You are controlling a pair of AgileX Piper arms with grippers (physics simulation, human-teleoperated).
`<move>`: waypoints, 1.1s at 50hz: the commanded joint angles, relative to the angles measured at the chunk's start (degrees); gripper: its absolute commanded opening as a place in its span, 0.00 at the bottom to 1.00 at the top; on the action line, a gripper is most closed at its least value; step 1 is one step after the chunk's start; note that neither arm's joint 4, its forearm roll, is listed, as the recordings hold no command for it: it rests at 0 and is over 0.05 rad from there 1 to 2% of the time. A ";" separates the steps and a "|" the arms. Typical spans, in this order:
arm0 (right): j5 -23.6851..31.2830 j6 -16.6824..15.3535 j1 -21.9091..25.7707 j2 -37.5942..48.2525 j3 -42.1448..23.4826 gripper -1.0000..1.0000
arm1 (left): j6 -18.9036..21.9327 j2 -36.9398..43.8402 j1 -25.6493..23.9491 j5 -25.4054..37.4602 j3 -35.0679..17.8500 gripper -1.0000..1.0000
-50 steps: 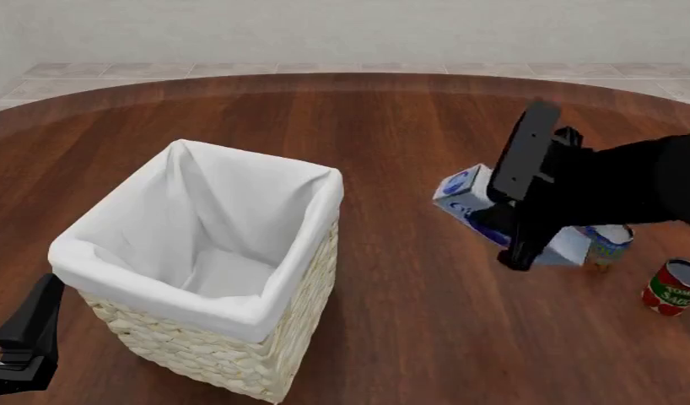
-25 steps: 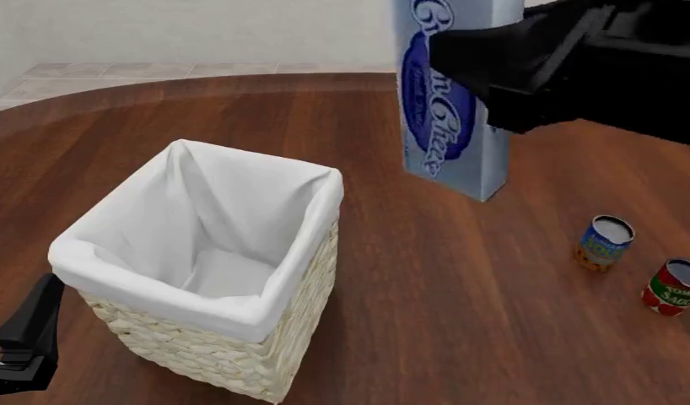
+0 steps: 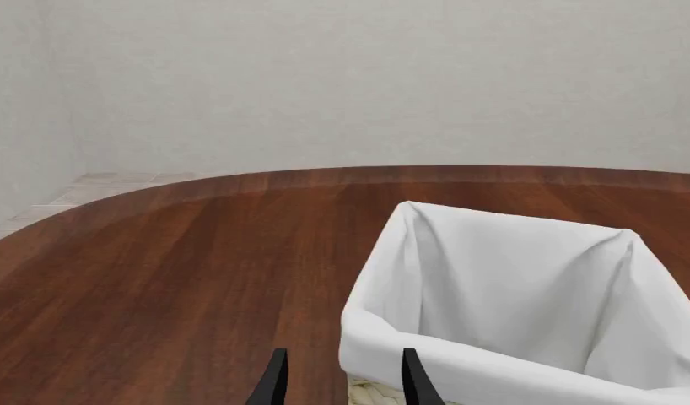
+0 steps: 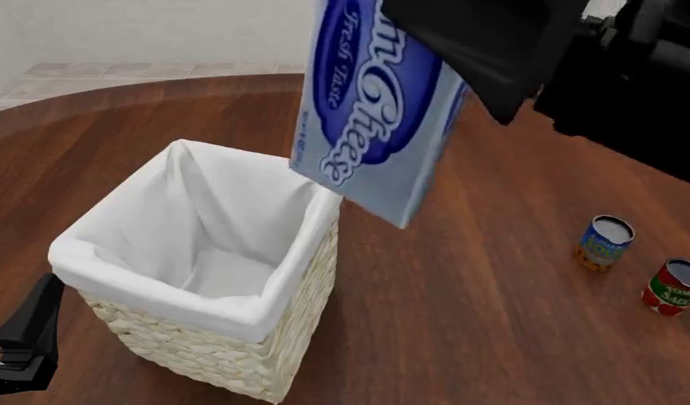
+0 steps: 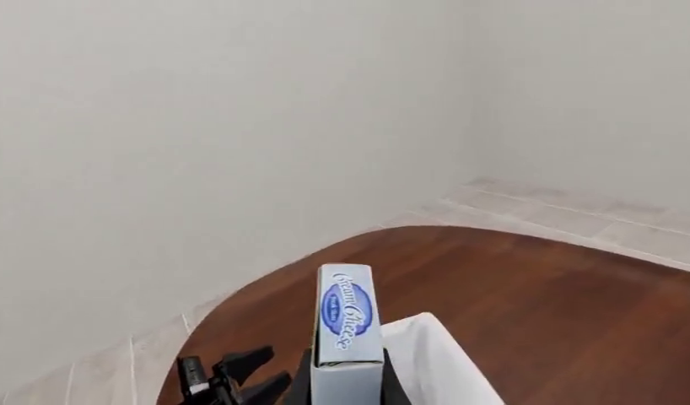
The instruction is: Pick up the cream cheese box, and put it in the basket.
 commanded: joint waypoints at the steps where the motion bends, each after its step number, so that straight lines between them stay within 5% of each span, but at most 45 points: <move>1: -4.61 -0.01 2.82 7.98 -1.64 0.00 | 0.00 -0.01 0.00 0.00 0.00 1.00; 10: -5.54 -0.12 2.24 9.91 -2.24 0.00 | 0.00 0.03 0.00 -0.01 0.00 1.00; 11: -7.46 -1.74 1.02 16.24 -5.73 0.00 | 0.02 -0.02 0.00 0.01 0.00 1.00; 30: -8.37 -5.99 -0.20 26.66 -13.21 0.00 | 0.01 0.01 -0.01 -0.01 0.00 1.00; 55: -7.21 -10.06 3.09 36.38 -19.19 0.00 | -0.01 -0.01 0.00 0.00 0.00 1.00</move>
